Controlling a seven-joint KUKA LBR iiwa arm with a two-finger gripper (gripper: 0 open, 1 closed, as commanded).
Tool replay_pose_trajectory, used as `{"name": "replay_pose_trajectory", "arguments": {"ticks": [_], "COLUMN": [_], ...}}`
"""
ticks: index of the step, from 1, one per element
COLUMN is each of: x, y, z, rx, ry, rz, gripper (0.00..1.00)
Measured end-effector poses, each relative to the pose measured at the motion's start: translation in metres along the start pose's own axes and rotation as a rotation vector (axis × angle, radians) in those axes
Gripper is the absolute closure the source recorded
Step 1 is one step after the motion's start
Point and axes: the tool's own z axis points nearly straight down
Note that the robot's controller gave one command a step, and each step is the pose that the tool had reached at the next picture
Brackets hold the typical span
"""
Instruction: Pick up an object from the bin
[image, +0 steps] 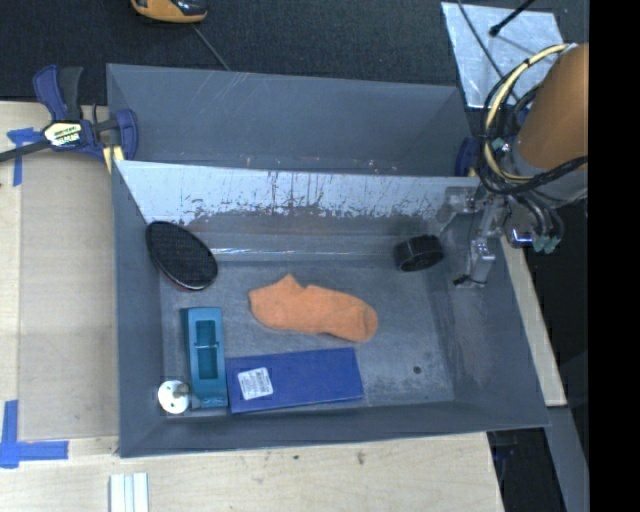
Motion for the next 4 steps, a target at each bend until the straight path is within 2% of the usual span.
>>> {"name": "replay_pose_trajectory", "arguments": {"ticks": [1,2,3,4], "x": [-0.001,-0.001,-0.001,-0.006], "y": [0.001,0.001,0.001,0.022], "z": [-0.005,-0.005,-0.005,0.053], "rx": [0.001,0.001,0.001,0.002], "ry": [-0.008,-0.008,-0.008,-0.012], "rz": [-0.003,-0.004,-0.005,-0.011], "gripper": [1.00,0.00,0.00,0.00]}}
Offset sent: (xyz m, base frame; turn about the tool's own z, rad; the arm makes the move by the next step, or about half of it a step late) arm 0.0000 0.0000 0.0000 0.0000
